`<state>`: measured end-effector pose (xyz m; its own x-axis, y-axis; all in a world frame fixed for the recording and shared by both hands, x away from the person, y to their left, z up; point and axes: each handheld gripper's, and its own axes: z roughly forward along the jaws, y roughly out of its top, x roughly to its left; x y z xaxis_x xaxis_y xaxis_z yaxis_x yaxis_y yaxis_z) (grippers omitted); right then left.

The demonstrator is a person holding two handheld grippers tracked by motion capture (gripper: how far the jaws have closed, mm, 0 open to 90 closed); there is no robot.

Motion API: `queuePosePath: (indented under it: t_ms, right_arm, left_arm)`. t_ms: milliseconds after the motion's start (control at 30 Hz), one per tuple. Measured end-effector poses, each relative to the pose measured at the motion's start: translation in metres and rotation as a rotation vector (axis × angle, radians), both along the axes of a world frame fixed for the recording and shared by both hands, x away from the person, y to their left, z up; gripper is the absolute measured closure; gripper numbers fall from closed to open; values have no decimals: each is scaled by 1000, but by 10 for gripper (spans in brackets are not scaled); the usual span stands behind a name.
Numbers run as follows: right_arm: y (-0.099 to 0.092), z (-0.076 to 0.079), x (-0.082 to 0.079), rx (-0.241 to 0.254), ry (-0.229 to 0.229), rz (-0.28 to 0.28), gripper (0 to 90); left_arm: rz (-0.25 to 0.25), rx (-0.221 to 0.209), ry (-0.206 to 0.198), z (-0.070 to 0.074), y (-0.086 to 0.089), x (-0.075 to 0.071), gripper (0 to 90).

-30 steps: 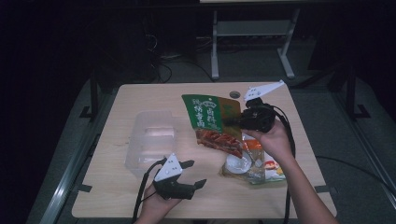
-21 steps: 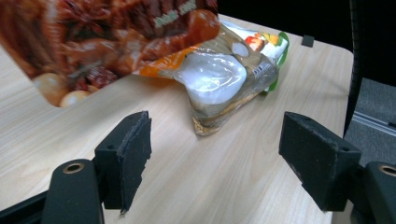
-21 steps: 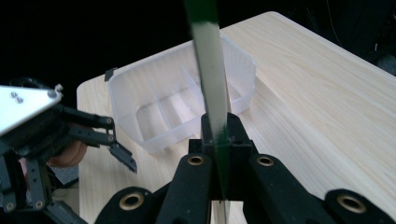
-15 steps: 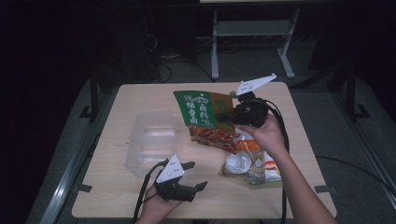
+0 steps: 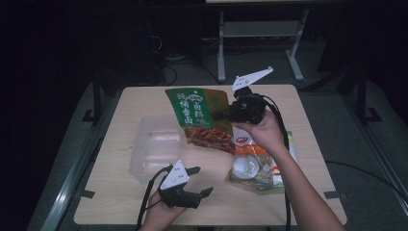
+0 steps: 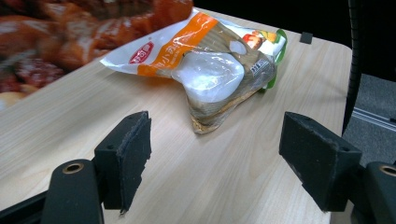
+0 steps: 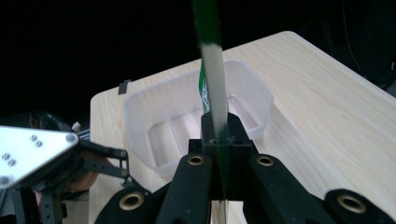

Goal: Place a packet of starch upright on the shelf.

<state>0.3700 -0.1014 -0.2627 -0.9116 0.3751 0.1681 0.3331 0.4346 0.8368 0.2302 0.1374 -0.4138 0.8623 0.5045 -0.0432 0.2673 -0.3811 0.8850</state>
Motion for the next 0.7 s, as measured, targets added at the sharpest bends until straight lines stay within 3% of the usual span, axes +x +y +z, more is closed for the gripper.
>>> queuePosePath:
  t_ms: [700]
  right_arm:
    - [69, 7, 34, 19, -3, 85, 900]
  left_arm:
    - [-2, -1, 8, -1, -1, 0, 248]
